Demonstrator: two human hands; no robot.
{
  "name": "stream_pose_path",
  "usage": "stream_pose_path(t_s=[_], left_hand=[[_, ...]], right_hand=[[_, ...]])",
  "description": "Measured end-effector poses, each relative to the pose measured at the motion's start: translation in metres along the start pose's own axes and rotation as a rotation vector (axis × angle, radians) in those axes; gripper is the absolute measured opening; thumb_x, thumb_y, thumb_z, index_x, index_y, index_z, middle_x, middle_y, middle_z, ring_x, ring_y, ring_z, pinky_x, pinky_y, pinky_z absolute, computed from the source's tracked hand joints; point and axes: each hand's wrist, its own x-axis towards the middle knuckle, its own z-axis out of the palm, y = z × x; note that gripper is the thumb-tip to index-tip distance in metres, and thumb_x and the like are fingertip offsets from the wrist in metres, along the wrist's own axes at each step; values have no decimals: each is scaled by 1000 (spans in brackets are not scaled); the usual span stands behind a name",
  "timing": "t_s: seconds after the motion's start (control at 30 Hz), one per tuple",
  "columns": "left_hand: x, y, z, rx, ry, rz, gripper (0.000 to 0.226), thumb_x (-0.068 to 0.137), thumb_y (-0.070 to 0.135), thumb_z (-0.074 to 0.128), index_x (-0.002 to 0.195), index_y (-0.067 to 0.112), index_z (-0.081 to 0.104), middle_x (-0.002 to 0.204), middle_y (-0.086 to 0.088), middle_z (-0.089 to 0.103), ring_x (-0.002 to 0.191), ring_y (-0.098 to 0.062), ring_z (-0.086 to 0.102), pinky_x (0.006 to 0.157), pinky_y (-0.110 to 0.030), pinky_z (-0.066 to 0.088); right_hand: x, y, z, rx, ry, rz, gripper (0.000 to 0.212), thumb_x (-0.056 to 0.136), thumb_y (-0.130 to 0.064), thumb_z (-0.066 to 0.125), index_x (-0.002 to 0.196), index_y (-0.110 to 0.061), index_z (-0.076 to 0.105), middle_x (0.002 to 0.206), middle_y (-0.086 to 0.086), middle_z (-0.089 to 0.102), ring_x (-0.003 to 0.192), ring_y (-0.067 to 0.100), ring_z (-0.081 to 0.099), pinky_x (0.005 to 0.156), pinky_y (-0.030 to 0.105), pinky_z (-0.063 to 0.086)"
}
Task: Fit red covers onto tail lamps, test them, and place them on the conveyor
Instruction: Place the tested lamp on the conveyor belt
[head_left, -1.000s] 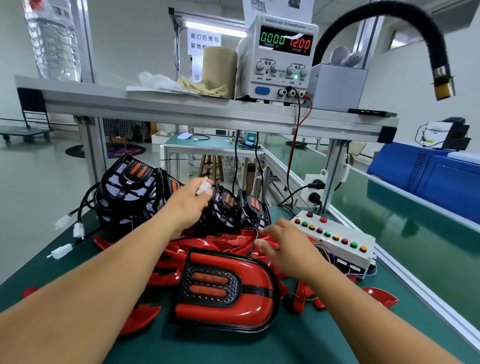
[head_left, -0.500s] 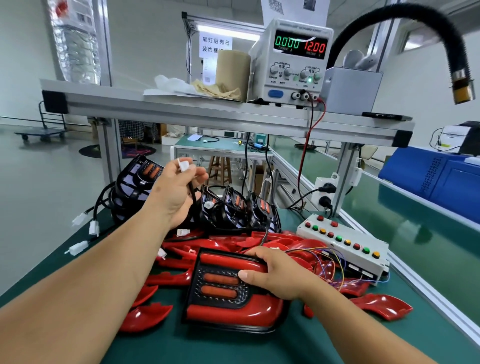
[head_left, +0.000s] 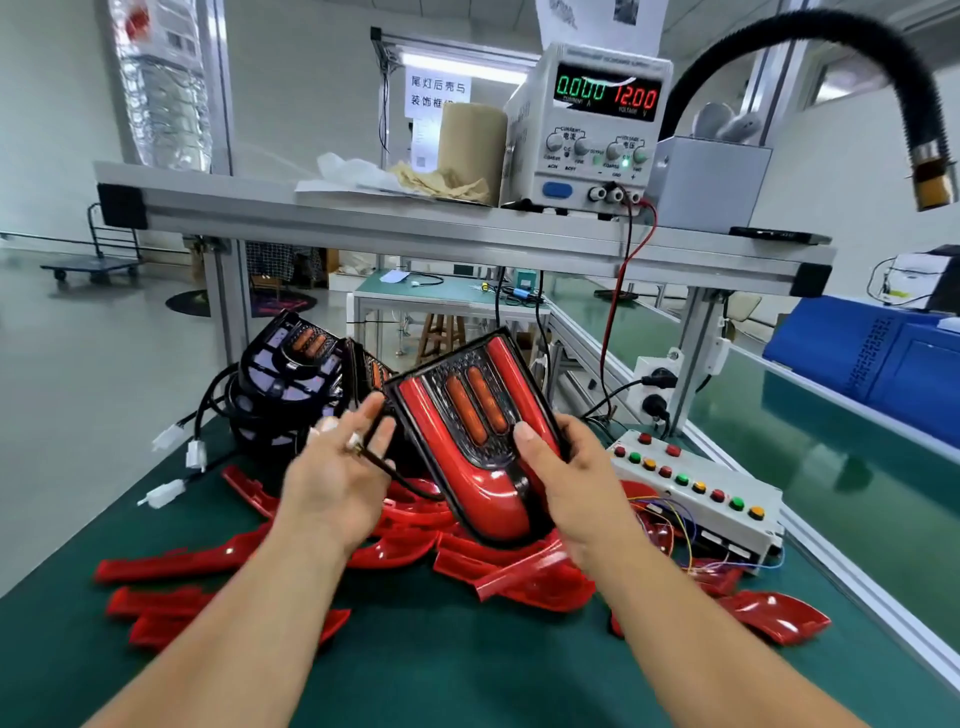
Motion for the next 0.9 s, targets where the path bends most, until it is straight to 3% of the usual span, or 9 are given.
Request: stream_pose_path(t_s=[0.07, 0.13, 0.23, 0.3, 0.43, 0.5, 0.63, 0.73, 0.9], left_hand=[[-16, -18, 1, 148, -34, -18, 36, 103, 38, 41, 130, 16, 50, 127, -11, 65, 106, -22, 65, 94, -45, 50], [-28, -31, 1, 229, -107, -55, 65, 88, 64, 44, 120, 12, 66, 121, -13, 69, 104, -29, 69, 89, -48, 54], [-34, -37, -5, 247, -137, 7, 63, 84, 52, 56, 133, 13, 56, 125, -16, 67, 114, -34, 65, 95, -56, 51], [-32, -34, -10, 248, -97, 4, 57, 83, 46, 59, 131, 13, 59, 124, -15, 68, 110, -33, 67, 84, -51, 57], [-25, -20, -16, 153, -7, -45, 51, 83, 54, 59, 121, 22, 65, 108, -8, 75, 88, -28, 74, 57, -47, 59], [-21, -10, -18, 107, -19, -21, 48, 83, 55, 59, 118, 23, 67, 108, -7, 75, 87, -27, 75, 56, -46, 59], [-22, -2, -18, 39, -146, -43, 49, 86, 55, 54, 115, 21, 74, 116, -8, 73, 100, -28, 72, 66, -46, 60], [-27, -7, -16, -17, -187, -37, 43, 90, 53, 51, 107, 24, 78, 117, -7, 72, 103, -28, 71, 70, -48, 60], [-32, -7, -14, -68, -205, -34, 43, 87, 51, 54, 105, 22, 78, 116, -8, 72, 101, -29, 71, 69, -48, 60]], right_hand=[[-1, 7, 15, 26, 57, 47, 25, 86, -28, 71, 108, -22, 61, 99, 4, 74, 90, 19, 72, 79, 34, 58], [-4, 18, 30, -52, 118, 46, 23, 87, -32, 71, 105, -24, 59, 102, 4, 72, 93, 19, 71, 85, 38, 58], [-11, 32, 45, -106, 135, 54, 21, 89, -36, 67, 105, -24, 60, 105, 2, 71, 98, 18, 68, 91, 41, 55], [-15, 33, 47, -66, 54, 80, 20, 93, -38, 61, 103, -22, 64, 106, 1, 72, 100, 18, 68, 93, 40, 54], [-9, 29, 31, -141, 94, 66, 28, 97, -40, 53, 86, -21, 70, 87, -12, 72, 81, -1, 63, 76, 14, 48], [-1, 30, 20, -200, 209, 148, 23, 96, -41, 54, 106, -24, 67, 92, -11, 64, 81, 2, 55, 80, 17, 42], [9, 24, 12, -126, 193, 358, 53, 97, -46, 50, 144, -23, 42, 131, 1, 52, 110, 18, 52, 95, 35, 45], [14, 21, 21, -16, 181, 528, 59, 100, -49, 42, 151, -26, 27, 148, 6, 39, 114, 27, 52, 87, 38, 47], [25, 26, 27, 166, 308, 562, 16, 102, -25, 44, 107, -14, 54, 106, 8, 57, 92, 21, 59, 81, 32, 52]])
